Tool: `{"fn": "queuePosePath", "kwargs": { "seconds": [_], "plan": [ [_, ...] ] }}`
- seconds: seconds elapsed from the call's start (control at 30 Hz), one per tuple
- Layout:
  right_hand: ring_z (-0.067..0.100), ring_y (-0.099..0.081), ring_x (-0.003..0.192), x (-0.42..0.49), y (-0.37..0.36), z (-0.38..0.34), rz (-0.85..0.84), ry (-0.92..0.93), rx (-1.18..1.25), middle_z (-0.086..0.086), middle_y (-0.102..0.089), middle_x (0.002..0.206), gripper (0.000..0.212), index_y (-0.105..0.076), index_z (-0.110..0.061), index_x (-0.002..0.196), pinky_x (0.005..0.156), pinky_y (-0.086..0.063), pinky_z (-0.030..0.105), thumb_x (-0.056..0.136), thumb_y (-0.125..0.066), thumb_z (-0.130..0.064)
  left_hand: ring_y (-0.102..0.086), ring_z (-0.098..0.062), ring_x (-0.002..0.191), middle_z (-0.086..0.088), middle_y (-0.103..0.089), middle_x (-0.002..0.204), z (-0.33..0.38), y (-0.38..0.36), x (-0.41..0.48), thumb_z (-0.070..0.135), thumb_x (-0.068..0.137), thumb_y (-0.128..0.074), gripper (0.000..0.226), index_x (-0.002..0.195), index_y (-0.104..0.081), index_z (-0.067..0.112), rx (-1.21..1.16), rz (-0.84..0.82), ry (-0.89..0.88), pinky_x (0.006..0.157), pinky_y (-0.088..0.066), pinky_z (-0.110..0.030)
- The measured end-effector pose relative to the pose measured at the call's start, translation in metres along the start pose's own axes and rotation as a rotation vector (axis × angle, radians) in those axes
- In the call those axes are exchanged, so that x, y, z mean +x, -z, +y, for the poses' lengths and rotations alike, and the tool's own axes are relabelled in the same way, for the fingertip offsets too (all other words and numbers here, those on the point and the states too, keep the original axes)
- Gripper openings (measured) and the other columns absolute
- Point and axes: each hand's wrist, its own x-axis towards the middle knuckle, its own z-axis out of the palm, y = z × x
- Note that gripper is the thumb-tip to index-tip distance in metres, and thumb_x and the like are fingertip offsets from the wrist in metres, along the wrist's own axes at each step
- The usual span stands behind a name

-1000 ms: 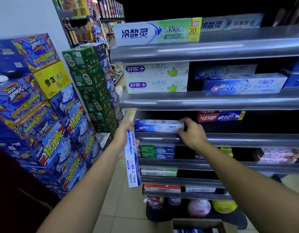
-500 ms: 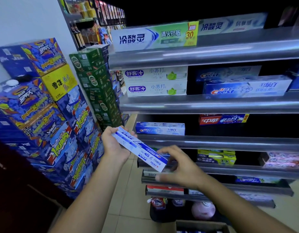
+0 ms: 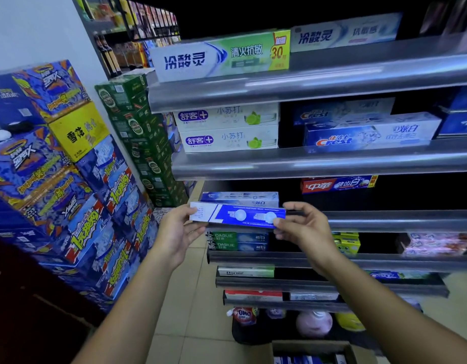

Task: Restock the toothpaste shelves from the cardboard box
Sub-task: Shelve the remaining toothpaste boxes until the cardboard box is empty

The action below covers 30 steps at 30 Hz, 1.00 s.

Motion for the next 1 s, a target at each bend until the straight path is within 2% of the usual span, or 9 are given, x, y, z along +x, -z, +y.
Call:
{"fn": "queuePosePath", "kwargs": {
  "seconds": [0.1,0.2,0.27,0.4,0.5,0.7,0.83,0.93,1.0],
  "plan": [
    [0.026,-0.07,0.066,-0.002,-0.001,-0.007,0.024,0.009,0.01,0.014,-0.075,0.078,0.039,-0.063,-0.003,0.113,0.063,-0.06,0.032,0.078,-0.08,0.002,-0.074,-0.027,0.091,-0.01,-0.078,0.096,-0.001,-0.002,0.0,0.01,0.099,-0.059,0.026,0.124,-0.061,0.004,0.035,0.018,-0.039,0.078,-0.06,-0.032],
    [0.023,-0.071,0.072,-0.016,-0.008,-0.012,0.019,0.153,-0.082,0.01,-0.077,0.085,0.037,-0.069,-0.012,0.106,0.068,-0.059,0.03,0.075,-0.083,0.001,-0.073,-0.029,0.102,-0.02,-0.07,0.12,-0.007,-0.006,-0.009,0.009,0.097,-0.064,0.026,0.122,-0.063,0.004,-0.048,0.042,-0.008,0.08,-0.062,-0.033],
    [0.015,-0.071,0.082,-0.031,-0.016,-0.01,-0.029,0.337,-0.229,0.001,-0.076,0.092,0.042,-0.071,-0.028,0.101,0.073,-0.058,0.025,0.074,-0.085,0.001,-0.071,-0.033,0.108,-0.019,-0.065,0.126,-0.014,-0.012,-0.025,0.022,0.093,-0.071,0.032,0.12,-0.065,0.006,-0.149,0.011,0.092,0.075,-0.063,-0.032],
    [0.015,-0.059,0.118,-0.054,-0.015,0.002,-0.292,0.882,-0.755,-0.005,-0.062,0.124,0.015,-0.062,-0.027,0.111,0.085,-0.051,0.019,0.097,-0.063,-0.022,-0.074,-0.022,0.081,-0.008,-0.077,0.102,-0.019,-0.012,-0.044,0.056,0.081,-0.073,0.056,0.12,-0.068,0.015,-0.142,-0.069,0.202,0.059,-0.058,-0.03],
    [0.019,-0.054,0.121,-0.055,-0.009,0.006,-0.316,1.02,-0.9,0.0,-0.054,0.133,0.011,-0.057,-0.02,0.111,0.088,-0.048,0.021,0.106,-0.049,-0.026,-0.069,-0.016,0.068,-0.007,-0.077,0.091,-0.015,-0.002,-0.048,0.05,0.074,-0.076,0.053,0.112,-0.07,0.013,-0.189,-0.023,0.188,0.052,-0.055,-0.024],
    [0.015,-0.046,0.132,-0.053,-0.003,0.01,-0.294,0.899,-0.907,-0.002,-0.049,0.138,0.012,-0.055,-0.023,0.115,0.084,-0.055,0.017,0.105,-0.052,-0.03,-0.075,-0.02,0.078,-0.014,-0.077,0.102,-0.02,0.006,-0.051,0.034,0.081,-0.076,0.025,0.096,-0.078,0.013,-0.321,-0.058,0.128,0.066,-0.062,-0.025],
    [0.013,-0.054,0.127,-0.052,-0.004,0.007,-0.228,0.69,-0.732,-0.014,-0.054,0.135,0.049,-0.057,-0.029,0.118,0.089,-0.055,0.026,0.083,-0.073,0.001,-0.075,-0.019,0.08,-0.012,-0.077,0.102,-0.017,0.007,-0.053,0.032,0.084,-0.074,0.017,0.084,-0.083,0.018,-0.36,-0.061,0.084,0.066,-0.062,-0.025],
    [0.012,-0.06,0.114,-0.053,-0.01,-0.002,-0.147,0.539,-0.617,-0.02,-0.061,0.121,0.052,-0.061,-0.036,0.11,0.089,-0.05,0.033,0.069,-0.067,-0.005,-0.072,-0.018,0.076,-0.01,-0.076,0.095,-0.012,0.009,-0.054,0.033,0.079,-0.077,0.016,0.083,-0.082,0.018,-0.264,-0.114,-0.016,0.065,-0.06,-0.025],
    [0.012,-0.062,0.107,-0.053,-0.017,-0.011,-0.114,0.484,-0.596,-0.017,-0.066,0.112,0.043,-0.064,-0.037,0.106,0.087,-0.049,0.037,0.071,-0.068,-0.013,-0.068,-0.019,0.075,-0.01,-0.075,0.089,-0.006,0.012,-0.054,0.03,0.076,-0.085,0.017,0.083,-0.079,0.017,-0.032,-0.183,-0.153,0.066,-0.058,-0.028]
  ]
}}
